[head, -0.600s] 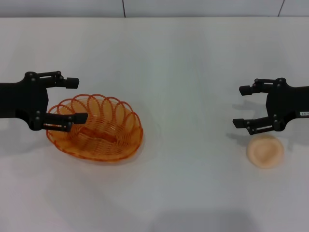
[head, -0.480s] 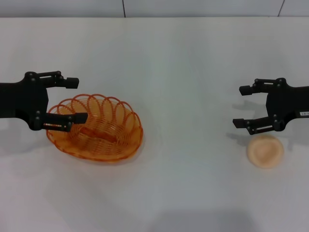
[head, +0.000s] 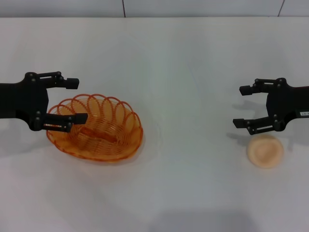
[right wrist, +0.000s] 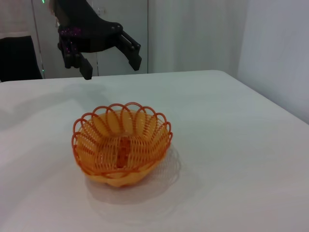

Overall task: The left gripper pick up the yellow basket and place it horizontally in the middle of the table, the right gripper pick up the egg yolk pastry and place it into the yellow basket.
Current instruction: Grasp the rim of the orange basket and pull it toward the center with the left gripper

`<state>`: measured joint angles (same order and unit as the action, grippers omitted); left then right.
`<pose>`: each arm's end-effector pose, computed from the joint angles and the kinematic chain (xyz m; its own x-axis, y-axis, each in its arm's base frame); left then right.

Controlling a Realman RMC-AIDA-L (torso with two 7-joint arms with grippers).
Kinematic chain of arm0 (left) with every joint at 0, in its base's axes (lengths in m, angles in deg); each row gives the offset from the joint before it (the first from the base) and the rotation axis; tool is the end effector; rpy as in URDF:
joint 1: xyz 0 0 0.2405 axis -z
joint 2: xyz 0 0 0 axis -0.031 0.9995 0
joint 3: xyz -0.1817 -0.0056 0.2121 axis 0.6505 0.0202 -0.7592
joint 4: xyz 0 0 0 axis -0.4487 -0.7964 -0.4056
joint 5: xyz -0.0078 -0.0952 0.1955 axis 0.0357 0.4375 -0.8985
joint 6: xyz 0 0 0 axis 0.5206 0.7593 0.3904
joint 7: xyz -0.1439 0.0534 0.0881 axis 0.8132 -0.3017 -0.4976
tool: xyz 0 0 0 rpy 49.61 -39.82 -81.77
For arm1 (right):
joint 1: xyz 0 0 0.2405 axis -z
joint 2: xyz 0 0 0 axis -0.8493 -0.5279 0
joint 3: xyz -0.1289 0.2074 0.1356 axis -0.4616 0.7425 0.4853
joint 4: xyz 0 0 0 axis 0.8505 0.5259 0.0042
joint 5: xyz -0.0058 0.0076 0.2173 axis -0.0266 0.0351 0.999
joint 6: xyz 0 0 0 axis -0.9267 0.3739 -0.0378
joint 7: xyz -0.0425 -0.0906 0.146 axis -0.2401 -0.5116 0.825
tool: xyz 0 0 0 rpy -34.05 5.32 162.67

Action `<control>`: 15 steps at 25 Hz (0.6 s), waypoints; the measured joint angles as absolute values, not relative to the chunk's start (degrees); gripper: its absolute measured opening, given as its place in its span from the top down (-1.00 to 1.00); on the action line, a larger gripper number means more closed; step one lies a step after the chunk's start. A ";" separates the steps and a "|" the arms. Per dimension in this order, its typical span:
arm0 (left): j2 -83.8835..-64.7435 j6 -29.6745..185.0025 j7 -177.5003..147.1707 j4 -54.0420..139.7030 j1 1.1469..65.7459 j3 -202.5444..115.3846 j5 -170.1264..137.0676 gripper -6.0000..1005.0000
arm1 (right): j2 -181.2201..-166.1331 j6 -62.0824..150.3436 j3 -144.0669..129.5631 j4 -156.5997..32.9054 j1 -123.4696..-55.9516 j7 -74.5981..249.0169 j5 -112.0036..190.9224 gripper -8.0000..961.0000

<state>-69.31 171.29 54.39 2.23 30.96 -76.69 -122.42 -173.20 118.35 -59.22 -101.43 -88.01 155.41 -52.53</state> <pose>-0.2935 0.3467 0.0381 0.9213 0.1190 0.3702 0.2058 -0.9570 -0.2047 0.2683 0.3796 -0.0188 0.9573 -0.0612 -0.2826 -0.1402 -0.9531 -0.2682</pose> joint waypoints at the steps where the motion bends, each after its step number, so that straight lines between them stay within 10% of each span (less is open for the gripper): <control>1: -69.32 171.29 54.38 2.23 30.96 -76.68 -122.42 -0.67 | -173.20 118.40 -59.22 -101.42 -88.01 155.41 -52.53 -0.81; 15: -71.22 167.09 64.82 -3.48 30.46 -76.45 -121.74 -0.62 | -173.30 118.43 -59.22 -101.51 -88.02 155.40 -52.54 -0.81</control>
